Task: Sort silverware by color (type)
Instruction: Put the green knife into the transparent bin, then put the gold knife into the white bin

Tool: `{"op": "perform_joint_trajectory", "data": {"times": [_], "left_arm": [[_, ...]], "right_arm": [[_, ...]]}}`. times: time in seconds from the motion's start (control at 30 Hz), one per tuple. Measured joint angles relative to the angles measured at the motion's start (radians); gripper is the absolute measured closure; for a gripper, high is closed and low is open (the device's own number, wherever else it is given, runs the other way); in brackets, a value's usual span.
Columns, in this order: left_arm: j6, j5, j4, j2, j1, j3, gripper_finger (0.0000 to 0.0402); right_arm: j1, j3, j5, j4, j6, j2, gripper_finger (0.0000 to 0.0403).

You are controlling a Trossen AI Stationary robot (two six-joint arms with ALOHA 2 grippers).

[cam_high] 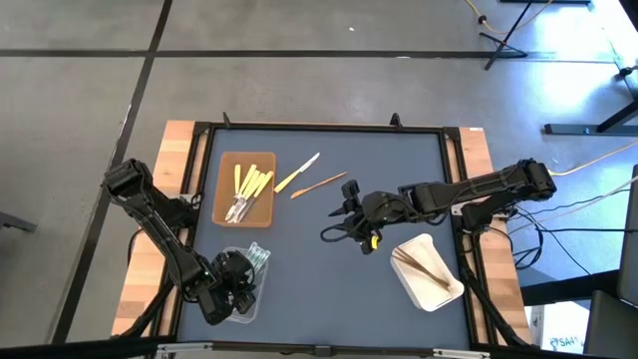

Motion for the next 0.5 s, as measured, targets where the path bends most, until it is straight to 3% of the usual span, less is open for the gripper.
{"op": "perform_joint_trajectory", "data": {"times": [0.5], "left_arm": [[0.009, 0.034, 0.001, -0.072, 0.000, -0.001, 0.0241]], "right_arm": [[-0.034, 0.000, -0.007, 0.012, 0.079, 0.000, 0.0265]]}}
